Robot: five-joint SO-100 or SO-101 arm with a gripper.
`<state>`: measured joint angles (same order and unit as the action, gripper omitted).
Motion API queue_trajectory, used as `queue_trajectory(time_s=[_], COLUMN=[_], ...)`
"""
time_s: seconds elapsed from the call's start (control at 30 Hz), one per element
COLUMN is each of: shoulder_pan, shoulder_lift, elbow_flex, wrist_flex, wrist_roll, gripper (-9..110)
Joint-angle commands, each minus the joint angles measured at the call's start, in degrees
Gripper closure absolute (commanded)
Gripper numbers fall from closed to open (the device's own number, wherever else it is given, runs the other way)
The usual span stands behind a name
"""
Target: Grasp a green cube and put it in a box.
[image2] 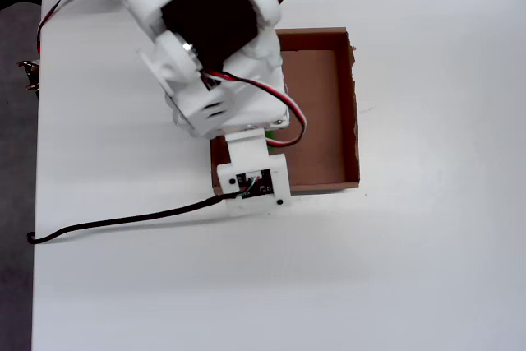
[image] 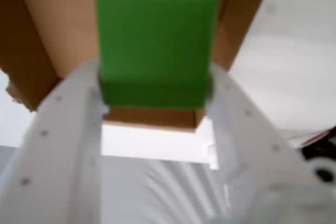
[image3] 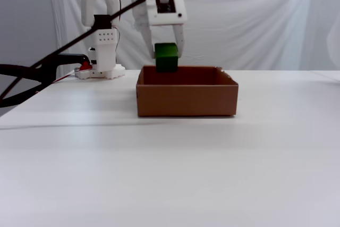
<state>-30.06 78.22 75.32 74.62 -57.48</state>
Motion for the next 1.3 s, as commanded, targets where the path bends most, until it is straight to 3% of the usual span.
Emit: queue_trajectory(time_s=[0.0,0.47,1.27], shoulder_pan=[-1.8,-3.9,-0.6], shoulder_lift=[2.6,-5.6,-3.9], elbow_flex=[2.2,9.1,4.8], wrist_flex=[-3.4,-16.2,-11.6], wrist_roll=[0.4,1.7,1.9], gripper=[87,85,77])
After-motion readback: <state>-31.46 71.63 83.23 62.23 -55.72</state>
